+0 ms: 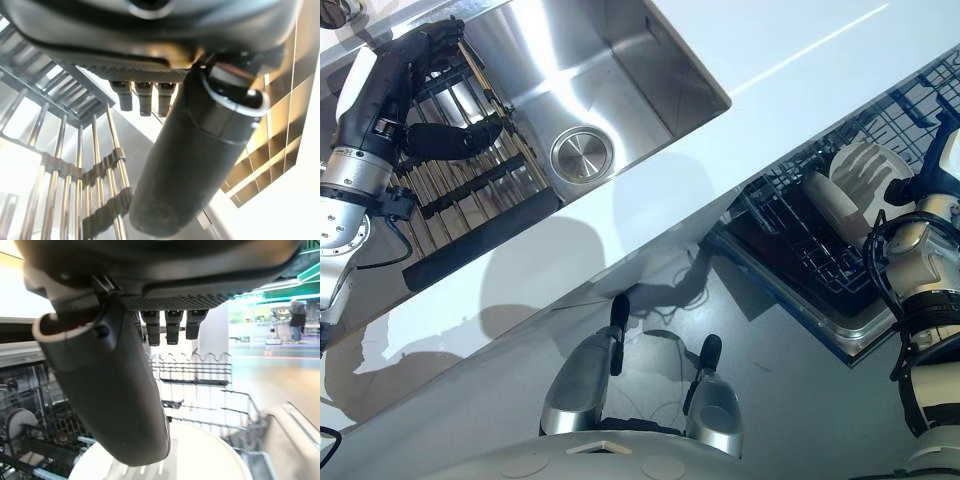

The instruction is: Pick up plates and place into dishwasher.

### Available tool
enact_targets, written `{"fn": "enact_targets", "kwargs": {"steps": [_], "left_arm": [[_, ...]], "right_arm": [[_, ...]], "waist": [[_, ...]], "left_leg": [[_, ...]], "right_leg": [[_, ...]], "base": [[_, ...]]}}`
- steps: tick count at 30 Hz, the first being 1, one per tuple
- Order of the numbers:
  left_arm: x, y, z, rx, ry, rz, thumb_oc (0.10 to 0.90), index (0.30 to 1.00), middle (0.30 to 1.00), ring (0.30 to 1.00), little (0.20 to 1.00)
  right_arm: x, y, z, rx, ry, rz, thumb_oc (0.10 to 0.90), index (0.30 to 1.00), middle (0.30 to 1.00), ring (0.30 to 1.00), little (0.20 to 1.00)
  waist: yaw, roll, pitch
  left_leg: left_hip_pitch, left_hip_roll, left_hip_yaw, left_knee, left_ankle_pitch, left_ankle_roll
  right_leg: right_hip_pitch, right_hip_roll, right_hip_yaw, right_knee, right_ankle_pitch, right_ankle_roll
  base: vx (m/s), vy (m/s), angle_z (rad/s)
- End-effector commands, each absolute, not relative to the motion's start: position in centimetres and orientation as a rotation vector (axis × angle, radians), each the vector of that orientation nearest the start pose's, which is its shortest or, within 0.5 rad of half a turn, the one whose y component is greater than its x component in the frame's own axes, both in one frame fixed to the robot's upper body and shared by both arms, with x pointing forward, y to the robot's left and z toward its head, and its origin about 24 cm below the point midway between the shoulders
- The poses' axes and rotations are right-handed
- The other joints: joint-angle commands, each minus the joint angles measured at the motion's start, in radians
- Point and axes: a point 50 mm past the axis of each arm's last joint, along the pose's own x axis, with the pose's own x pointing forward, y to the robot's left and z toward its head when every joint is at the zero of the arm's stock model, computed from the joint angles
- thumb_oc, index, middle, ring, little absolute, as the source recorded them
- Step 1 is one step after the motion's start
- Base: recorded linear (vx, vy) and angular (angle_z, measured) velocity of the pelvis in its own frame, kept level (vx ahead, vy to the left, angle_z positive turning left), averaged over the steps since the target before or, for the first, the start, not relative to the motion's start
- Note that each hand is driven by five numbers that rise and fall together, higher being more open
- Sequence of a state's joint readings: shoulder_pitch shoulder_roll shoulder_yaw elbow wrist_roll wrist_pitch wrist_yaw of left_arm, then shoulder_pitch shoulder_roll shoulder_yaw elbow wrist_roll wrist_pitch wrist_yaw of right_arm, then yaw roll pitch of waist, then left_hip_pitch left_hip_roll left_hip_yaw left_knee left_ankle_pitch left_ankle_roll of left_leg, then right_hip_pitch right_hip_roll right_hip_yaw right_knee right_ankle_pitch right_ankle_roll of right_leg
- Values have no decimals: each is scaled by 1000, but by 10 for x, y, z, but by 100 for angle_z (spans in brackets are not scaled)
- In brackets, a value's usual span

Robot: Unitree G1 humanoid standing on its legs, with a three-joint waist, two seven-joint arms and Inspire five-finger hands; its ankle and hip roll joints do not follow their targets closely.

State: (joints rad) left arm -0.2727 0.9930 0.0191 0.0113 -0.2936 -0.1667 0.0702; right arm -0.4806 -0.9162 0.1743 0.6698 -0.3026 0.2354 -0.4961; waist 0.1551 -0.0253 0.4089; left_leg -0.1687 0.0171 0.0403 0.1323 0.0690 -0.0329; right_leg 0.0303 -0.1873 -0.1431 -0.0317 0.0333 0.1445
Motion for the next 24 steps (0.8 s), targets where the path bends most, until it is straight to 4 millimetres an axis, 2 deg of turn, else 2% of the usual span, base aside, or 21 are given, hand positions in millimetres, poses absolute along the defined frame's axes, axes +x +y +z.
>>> {"fn": "enact_targets", "kwargs": {"steps": [1, 5, 9, 11, 15, 20, 22, 24], "left_arm": [[263, 292, 247, 653, -617, 129, 800, 900, 900, 900, 900], [263, 292, 241, 649, -603, 132, 800, 900, 900, 900, 900], [259, 296, 229, 633, -579, 146, 800, 900, 900, 900, 900], [257, 297, 222, 623, -568, 149, 800, 900, 900, 900, 900], [256, 297, 203, 607, -529, 168, 800, 900, 900, 900, 900], [259, 297, 197, 595, -511, 175, 800, 900, 900, 900, 900], [260, 296, 195, 594, -502, 174, 800, 900, 900, 900, 900], [261, 295, 193, 590, -497, 173, 800, 900, 900, 900, 900]], "right_arm": [[293, -383, 177, -1299, -13, -858, 800, 900, 900, 900, 900], [288, -380, 167, -1188, -33, -857, 800, 900, 900, 900, 900], [273, -377, 147, -989, -42, -872, 800, 900, 900, 900, 900], [264, -377, 132, -812, -33, -887, 800, 900, 900, 900, 900], [245, -364, 79, -218, -11, -921, 800, 900, 900, 900, 900], [227, -357, 36, 120, 15, -934, 800, 900, 900, 900, 900], [221, -352, 23, 238, -2, -930, 800, 900, 900, 900, 900], [219, -346, 20, 291, -33, -916, 800, 900, 900, 900, 900]], "waist": [[-23, 16, -134], [-38, 16, -155], [-61, 20, -190], [-71, 23, -204], [-99, 36, -242], [-116, 51, -269], [-123, 57, -277], [-126, 63, -280]], "left_leg": [[-17, -121, 12, 34, -91, 57], [15, -118, 13, 15, -93, 55], [70, -109, 16, -25, -92, 55], [92, -105, 18, -46, -90, 54], [151, -92, 23, -112, -76, 50], [192, -83, 27, -168, -56, 39], [203, -83, 26, -184, -48, 35], [206, -83, 27, -188, -43, 31]], "right_leg": [[-47, 96, -21, 108, -59, -62], [-37, 104, -18, 108, -61, -63], [-24, 118, -14, 106, -64, -65], [-19, 125, -11, 105, -64, -65], [-3, 143, 1, 103, -68, -65], [17, 156, 2, 87, -67, -66], [28, 161, 2, 75, -65, -70], [33, 164, 0, 67, -64, -73]], "base": [[0, 0, 0], [-19, -10, -5], [-23, 1, -7], [-31, 3, -9], [-21, -2, -8], [-33, -26, -11], [-38, -38, 3], [-48, -19, -1]]}}
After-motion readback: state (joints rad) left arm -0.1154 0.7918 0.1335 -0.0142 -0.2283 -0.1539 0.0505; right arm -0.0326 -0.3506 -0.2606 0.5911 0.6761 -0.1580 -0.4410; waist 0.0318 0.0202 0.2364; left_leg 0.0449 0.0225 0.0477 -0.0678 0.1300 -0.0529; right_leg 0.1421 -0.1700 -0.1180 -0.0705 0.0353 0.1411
